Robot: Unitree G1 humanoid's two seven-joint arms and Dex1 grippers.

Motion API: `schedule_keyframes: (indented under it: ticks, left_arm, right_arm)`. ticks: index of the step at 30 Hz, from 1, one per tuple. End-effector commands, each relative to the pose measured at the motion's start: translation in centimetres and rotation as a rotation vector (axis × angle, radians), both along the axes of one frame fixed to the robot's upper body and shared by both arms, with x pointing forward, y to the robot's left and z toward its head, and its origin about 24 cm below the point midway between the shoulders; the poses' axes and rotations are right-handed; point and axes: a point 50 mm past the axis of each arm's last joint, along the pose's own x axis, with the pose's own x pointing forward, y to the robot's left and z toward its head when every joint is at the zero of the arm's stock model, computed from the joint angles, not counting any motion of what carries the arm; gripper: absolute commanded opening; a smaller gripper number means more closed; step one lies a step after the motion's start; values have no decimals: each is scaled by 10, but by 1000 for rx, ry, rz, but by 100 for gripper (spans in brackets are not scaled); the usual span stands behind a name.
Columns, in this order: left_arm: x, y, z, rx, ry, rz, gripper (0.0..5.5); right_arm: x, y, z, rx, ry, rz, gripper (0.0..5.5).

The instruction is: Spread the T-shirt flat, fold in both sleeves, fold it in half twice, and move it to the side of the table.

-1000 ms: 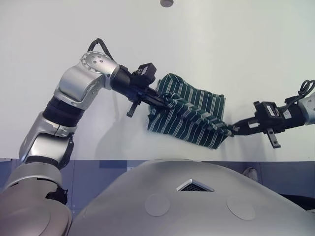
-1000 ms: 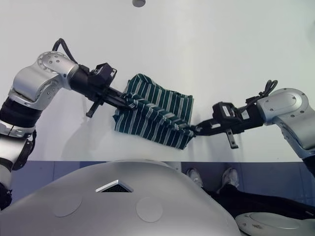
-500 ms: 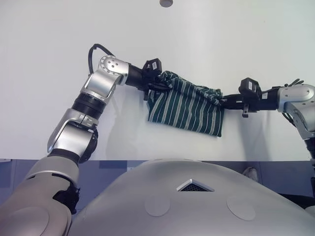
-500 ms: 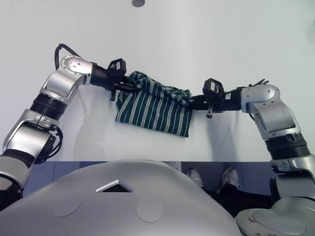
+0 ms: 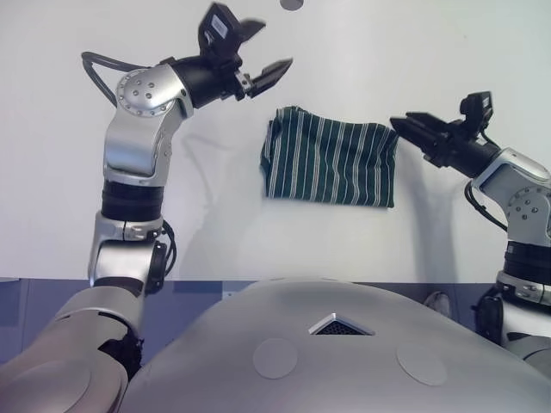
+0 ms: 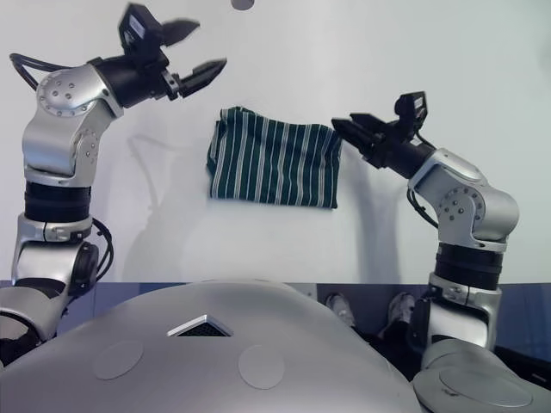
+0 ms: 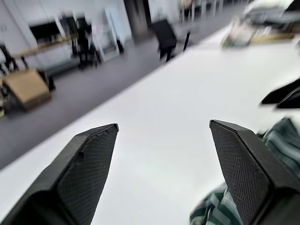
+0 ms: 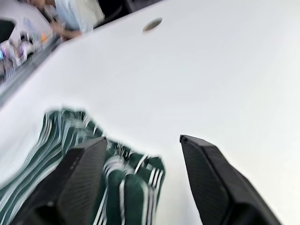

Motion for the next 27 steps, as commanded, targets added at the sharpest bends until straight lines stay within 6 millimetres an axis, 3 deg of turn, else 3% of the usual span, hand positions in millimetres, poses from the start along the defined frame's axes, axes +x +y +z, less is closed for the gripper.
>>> schedule_keyframes:
  ticks: [1, 3, 5, 9, 13, 16, 19, 23, 27]
  left_arm:
    - [-40, -42, -17, 100, -81, -350, 376]
    - [-57, -61, -54, 241, -13, -547, 413]
    - [-56, -72, -81, 320, 78, -589, 450]
    - [-34, -84, -107, 365, 232, -481, 530]
    - [-22, -77, -125, 337, 468, -428, 536]
    - [-2, -39, -158, 498, 595, -148, 536]
    - [25, 12, -171, 652, 507, 218, 536]
    - [59, 90, -144, 521, 426, 830, 536]
    - [61, 151, -123, 340, 447, 1277, 536]
  right_arm:
    - [13, -24, 10, 0, -129, -387, 288]
    - [19, -51, 18, -70, -216, -688, 288]
    - [26, -59, 25, -110, -265, -785, 288]
    - [29, -46, 23, -134, -290, -750, 288]
    - [26, -37, 21, -148, -302, -728, 288]
    - [32, -34, 34, -133, -349, -745, 288]
    - [40, -32, 49, -99, -395, -764, 288]
    - [47, -29, 57, -90, -422, -756, 288]
    - [52, -23, 59, -73, -434, -743, 288]
